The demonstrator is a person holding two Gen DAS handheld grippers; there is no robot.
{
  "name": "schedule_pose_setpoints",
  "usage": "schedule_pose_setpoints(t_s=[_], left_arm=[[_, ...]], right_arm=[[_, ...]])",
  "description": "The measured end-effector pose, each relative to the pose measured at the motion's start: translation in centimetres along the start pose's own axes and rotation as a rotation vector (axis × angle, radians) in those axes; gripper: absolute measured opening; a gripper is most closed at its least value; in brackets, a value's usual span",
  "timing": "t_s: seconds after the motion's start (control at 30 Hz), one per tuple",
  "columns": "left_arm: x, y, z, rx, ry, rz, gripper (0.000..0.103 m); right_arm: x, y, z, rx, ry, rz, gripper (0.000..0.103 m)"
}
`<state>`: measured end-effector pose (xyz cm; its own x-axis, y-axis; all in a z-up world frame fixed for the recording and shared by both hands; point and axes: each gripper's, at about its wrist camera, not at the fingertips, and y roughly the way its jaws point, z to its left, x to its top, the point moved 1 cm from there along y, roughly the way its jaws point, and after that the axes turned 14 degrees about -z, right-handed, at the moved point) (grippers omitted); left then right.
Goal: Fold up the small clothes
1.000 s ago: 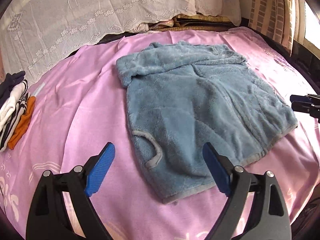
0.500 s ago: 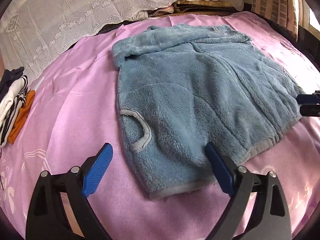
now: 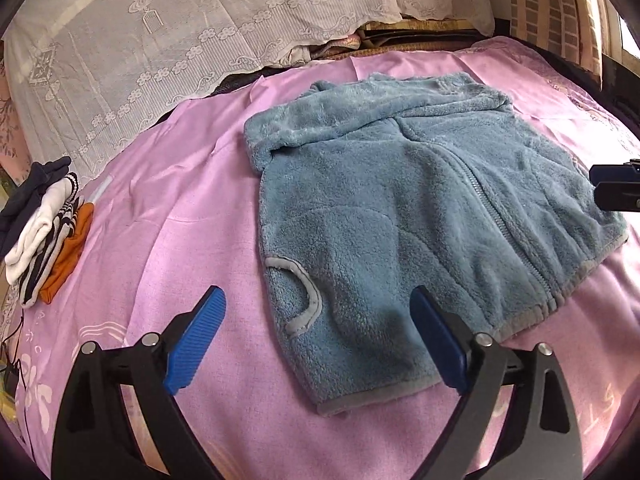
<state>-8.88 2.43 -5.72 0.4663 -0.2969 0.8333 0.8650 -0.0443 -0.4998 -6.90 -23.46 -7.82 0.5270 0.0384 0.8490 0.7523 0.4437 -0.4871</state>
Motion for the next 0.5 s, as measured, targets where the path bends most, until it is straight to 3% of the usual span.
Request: schedule_pose_setpoints(t_s=[0.2,0.3,0.5], left_arm=[[-1.4,2.4,-0.2,-0.037,-0.004,0.081,0.094],[0.2,2.5,1.1,-0.064,-0.033,0.07,0.093],[8.3,6.2,3.1,0.005,-0.022,-0.02,0.094]], right_arm=[[-2.3,3.4,-0.4,0.0,-0.002,0.144,0.067],[-1.6,3.2,-0.4,0.025,-0.017,0.136,0.067],[6.4,5.4,-1.1,0.002,-0.068,-0.014,0.065]])
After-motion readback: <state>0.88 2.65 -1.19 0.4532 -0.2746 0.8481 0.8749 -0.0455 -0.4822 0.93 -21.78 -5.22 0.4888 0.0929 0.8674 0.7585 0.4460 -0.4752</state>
